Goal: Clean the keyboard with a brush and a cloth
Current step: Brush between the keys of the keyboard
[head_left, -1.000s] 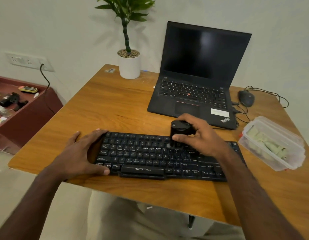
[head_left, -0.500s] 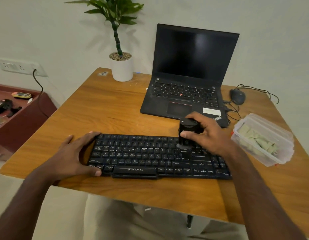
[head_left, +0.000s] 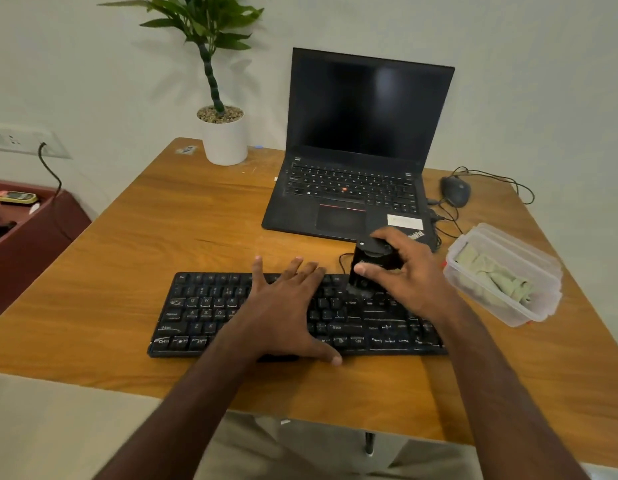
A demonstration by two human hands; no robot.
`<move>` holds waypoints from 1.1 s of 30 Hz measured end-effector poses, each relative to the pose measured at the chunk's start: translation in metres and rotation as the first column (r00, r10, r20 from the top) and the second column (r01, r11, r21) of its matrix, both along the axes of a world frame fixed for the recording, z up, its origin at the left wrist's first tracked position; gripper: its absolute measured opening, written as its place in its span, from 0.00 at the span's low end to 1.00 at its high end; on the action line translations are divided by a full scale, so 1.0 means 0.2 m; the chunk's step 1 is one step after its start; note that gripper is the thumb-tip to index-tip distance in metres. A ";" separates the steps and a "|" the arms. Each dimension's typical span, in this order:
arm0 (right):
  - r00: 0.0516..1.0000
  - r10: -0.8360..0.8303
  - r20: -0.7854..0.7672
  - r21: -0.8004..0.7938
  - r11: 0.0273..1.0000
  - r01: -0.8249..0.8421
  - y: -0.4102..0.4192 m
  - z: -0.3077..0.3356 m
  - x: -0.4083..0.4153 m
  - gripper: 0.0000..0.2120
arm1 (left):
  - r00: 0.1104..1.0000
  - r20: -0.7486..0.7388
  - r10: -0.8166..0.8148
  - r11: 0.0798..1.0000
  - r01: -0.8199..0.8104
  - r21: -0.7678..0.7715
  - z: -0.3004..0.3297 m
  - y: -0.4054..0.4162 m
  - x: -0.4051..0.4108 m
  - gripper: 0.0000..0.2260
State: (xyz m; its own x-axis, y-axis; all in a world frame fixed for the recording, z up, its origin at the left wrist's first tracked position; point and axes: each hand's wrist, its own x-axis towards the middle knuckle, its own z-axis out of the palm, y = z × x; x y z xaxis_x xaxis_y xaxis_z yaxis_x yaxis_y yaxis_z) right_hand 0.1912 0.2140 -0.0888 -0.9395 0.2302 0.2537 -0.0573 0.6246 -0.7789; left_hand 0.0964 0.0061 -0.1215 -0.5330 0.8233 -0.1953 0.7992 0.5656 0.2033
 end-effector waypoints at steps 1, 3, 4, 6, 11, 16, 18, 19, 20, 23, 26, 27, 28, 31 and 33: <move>0.999 -0.026 -0.030 0.005 1.000 0.026 0.01 0.01 0.00 0.13 | 1.000 0.017 0.009 1.000 -0.009 -0.010 0.00 0.01 0.00 0.63; 0.995 -0.036 -0.090 -0.040 0.999 0.033 -0.01 0.00 0.00 0.12 | 1.000 0.023 0.016 1.000 -0.015 -0.016 0.00 0.02 0.00 0.62; 0.995 -0.010 -0.096 -0.067 0.998 0.004 -0.03 -0.02 0.00 0.12 | 1.000 0.020 0.018 1.000 -0.017 -0.017 0.00 0.02 0.00 0.62; 0.995 0.063 -0.074 -0.084 0.994 -0.069 -0.07 -0.06 -0.01 0.13 | 0.999 0.021 0.028 1.000 -0.027 -0.009 0.01 0.01 0.00 0.61; 0.997 -0.027 -0.072 -0.043 0.999 0.024 0.01 -0.04 -0.02 0.13 | 0.998 0.041 0.044 0.999 -0.044 0.008 0.01 0.01 -0.02 0.62; 0.996 0.052 -0.075 -0.127 0.990 -0.062 -0.05 -0.09 -0.02 0.13 | 0.998 0.048 0.039 0.998 -0.041 0.038 0.02 0.02 -0.02 0.61; 0.998 0.045 -0.048 -0.103 0.993 -0.050 -0.04 -0.11 -0.02 0.13 | 0.998 0.054 0.036 0.999 -0.038 0.033 0.02 0.02 -0.02 0.61; 0.999 0.006 -0.045 -0.091 0.996 -0.010 -0.01 -0.10 -0.01 0.13 | 0.998 0.059 0.036 0.999 -0.038 0.028 0.02 0.01 -0.02 0.61; 0.998 -0.038 -0.046 -0.088 0.996 0.034 0.02 -0.08 -0.01 0.13 | 0.997 0.066 0.036 0.999 -0.038 0.023 0.02 0.01 -0.02 0.61; 0.993 -0.093 -0.075 -0.133 0.988 0.083 0.08 -0.05 0.01 0.13 | 0.996 0.082 0.040 0.999 -0.042 0.027 0.02 0.00 -0.04 0.61; 0.998 0.019 -0.062 -0.098 0.995 -0.025 0.03 -0.06 0.01 0.13 | 0.996 0.085 0.041 0.999 -0.043 0.027 0.03 -0.01 -0.06 0.61; 0.997 0.059 -0.043 -0.096 0.993 -0.063 0.02 -0.07 0.01 0.13 | 0.996 0.084 0.040 0.999 -0.042 0.025 0.03 -0.01 -0.06 0.61; 0.996 0.081 -0.028 -0.092 0.992 -0.083 0.02 -0.08 0.01 0.13 | 0.996 0.084 0.039 0.999 -0.041 0.022 0.03 -0.01 -0.06 0.61; 0.995 0.095 0.029 -0.050 0.994 -0.093 0.12 -0.06 0.05 0.14 | 0.995 0.091 0.037 0.999 -0.039 0.023 0.04 -0.01 -0.05 0.60; 0.994 0.096 0.055 -0.019 0.995 -0.095 0.20 -0.02 0.08 0.14 | 0.995 0.096 0.037 0.999 -0.039 0.023 0.04 -0.02 -0.05 0.60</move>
State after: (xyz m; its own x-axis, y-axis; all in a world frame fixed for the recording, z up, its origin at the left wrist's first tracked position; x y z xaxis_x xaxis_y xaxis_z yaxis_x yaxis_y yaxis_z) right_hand 0.2073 0.2545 -0.0922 -0.9701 0.1420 0.1967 -0.0721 0.6053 -0.7928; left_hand 0.0861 0.0024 -0.1136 -0.5436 0.8082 -0.2265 0.7537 0.5888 0.2921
